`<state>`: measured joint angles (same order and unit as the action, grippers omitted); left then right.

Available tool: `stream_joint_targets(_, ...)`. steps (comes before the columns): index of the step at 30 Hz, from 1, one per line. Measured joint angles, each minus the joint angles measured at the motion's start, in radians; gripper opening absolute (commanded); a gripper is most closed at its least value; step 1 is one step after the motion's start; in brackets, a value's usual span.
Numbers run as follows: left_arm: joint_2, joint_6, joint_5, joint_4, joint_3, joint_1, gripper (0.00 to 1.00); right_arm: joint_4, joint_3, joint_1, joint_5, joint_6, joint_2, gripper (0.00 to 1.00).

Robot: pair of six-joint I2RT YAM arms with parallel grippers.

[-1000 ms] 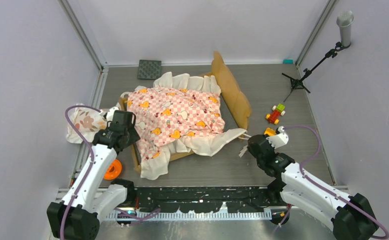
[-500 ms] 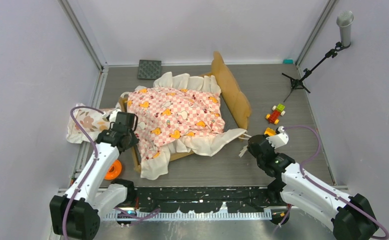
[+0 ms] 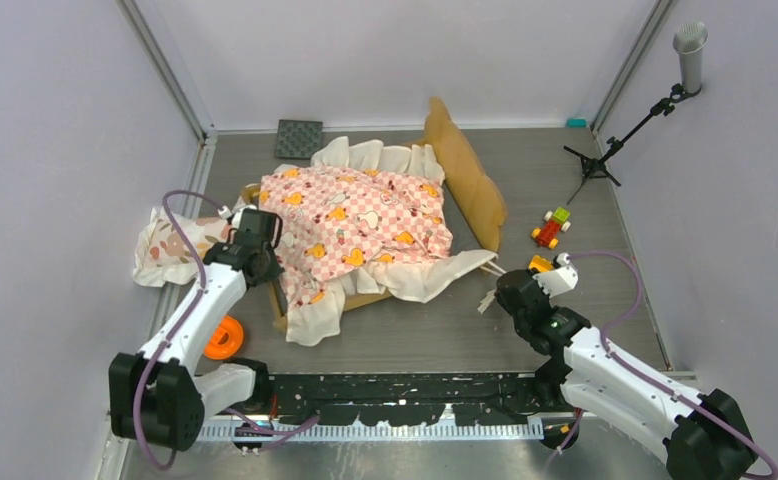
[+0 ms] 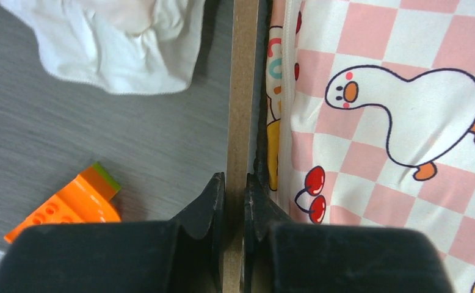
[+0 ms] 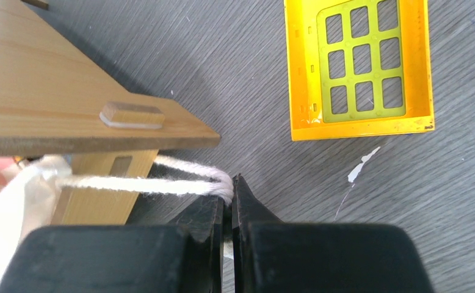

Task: Set up the pet bed
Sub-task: Adjust the bed frame at the center of the board.

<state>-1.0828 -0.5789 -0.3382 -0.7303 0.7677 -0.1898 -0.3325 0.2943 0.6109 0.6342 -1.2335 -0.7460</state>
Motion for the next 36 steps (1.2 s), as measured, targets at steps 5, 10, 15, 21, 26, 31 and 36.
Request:
stream_joint_targets(5,-0.139,0.013,0.008,0.046,0.094,0.001,0.0,0.033,-0.019,0.0,0.016,-0.019,0.0,0.01)
stream_joint_targets(10,-0.218,0.038,0.026,0.069,0.152,0.014,0.0,0.06,-0.034,0.0,0.051,-0.04,-0.001,0.01)
stream_joint_targets(15,-0.222,0.068,0.046,0.089,0.154,0.032,0.0,0.095,-0.031,-0.014,0.085,-0.031,-0.035,0.01)
stream_joint_targets(21,-0.203,0.109,0.074,0.116,0.144,0.068,0.0,0.13,-0.004,-0.052,0.079,0.003,-0.131,0.03)
stream_joint_targets(26,-0.19,0.157,0.087,0.127,0.145,0.104,0.0,0.143,0.0,-0.064,-0.007,0.04,-0.164,0.03)
stream_joint_targets(31,-0.189,0.196,0.087,0.128,0.156,0.118,0.0,0.084,0.0,-0.069,-0.163,0.09,-0.109,0.13)
stream_joint_targets(36,-0.189,0.211,0.085,0.128,0.166,0.12,0.0,-0.06,0.024,-0.07,-0.29,0.129,-0.001,0.21)
